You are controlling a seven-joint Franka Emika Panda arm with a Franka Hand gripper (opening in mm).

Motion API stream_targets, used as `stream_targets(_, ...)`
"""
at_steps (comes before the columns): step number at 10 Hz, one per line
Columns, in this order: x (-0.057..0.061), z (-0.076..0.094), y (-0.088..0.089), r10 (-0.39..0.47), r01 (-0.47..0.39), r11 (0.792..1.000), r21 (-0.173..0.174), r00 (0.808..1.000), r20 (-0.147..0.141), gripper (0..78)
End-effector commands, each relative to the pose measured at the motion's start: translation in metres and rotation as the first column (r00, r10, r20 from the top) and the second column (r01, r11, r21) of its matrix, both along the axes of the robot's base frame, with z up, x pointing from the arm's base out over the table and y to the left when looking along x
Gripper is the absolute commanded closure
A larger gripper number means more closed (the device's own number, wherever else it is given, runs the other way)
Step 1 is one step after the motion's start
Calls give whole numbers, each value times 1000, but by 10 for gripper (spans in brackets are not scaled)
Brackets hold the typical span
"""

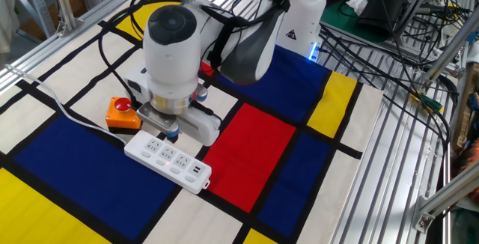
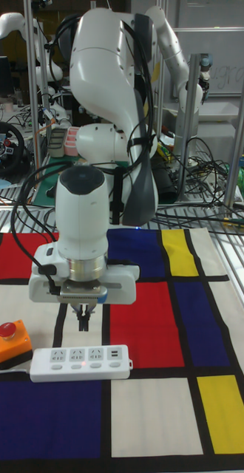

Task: Turn on the power strip by pressing the button

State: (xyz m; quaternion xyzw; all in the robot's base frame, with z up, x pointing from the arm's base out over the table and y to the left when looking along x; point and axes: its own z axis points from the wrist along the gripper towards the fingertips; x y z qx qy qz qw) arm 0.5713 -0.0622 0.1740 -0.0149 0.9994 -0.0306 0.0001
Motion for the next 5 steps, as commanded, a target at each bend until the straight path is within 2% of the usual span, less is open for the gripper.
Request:
stream_targets(1, 2, 2, 0, 13, -14, 1000, 15, 1000, 24, 776)
stream_targets(4, 2, 2, 0, 22, -22, 999, 27, 1000, 14, 776)
stream_targets(5, 1, 11, -1, 19, -19, 998, 52, 1000, 3, 776)
